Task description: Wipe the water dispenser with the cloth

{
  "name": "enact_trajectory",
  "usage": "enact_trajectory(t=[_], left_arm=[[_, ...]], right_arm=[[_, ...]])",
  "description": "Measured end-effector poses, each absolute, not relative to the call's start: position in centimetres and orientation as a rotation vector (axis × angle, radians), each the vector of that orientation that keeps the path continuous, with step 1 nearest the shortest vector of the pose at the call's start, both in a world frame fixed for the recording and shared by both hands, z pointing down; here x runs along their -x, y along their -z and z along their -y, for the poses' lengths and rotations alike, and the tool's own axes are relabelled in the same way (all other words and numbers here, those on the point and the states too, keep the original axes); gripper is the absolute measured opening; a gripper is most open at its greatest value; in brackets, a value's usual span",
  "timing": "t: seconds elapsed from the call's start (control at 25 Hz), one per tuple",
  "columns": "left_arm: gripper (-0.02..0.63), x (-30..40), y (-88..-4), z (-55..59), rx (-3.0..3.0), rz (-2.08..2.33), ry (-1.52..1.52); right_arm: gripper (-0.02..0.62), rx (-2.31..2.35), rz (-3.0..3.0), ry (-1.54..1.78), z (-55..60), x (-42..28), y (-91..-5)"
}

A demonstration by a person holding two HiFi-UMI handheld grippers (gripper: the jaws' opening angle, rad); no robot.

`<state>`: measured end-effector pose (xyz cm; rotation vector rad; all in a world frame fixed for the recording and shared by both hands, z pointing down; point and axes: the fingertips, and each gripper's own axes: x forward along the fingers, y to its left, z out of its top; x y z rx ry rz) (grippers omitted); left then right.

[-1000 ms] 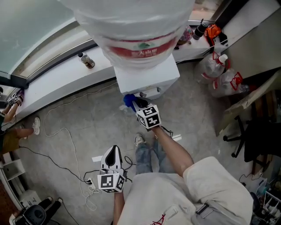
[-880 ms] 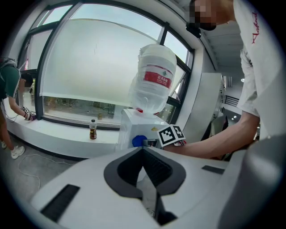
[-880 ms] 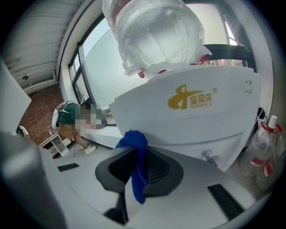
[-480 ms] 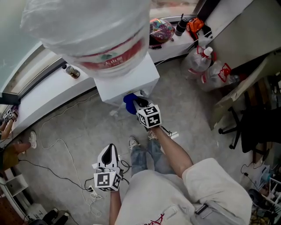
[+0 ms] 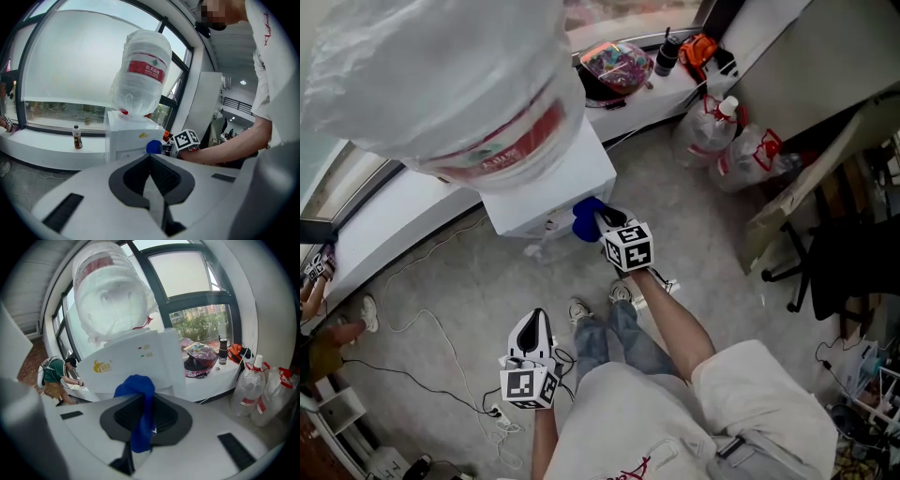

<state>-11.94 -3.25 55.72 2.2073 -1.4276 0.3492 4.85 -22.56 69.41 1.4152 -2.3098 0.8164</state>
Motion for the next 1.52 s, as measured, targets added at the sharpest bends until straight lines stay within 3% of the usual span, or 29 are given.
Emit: enact_trajectory(t=[0.84, 1.2, 1.52], left_arm=[[0.012, 7.0, -56.2, 5.8, -2.253, 1.347, -0.384], [0.012, 6.8, -55.6, 5.3, -2.273, 1.347, -0.371], [0.012, 6.9, -53.1, 6.0, -2.336, 1.385, -0.295]], right_arm=[[0.052, -1.59, 2.244, -0.862, 24.9, -13.5, -69.7], [0.052, -1.606, 2.258, -0.817, 23.6, -13.9, -68.1], [0.052, -1.568, 2.386, -0.553, 22.8, -11.5, -60.4]])
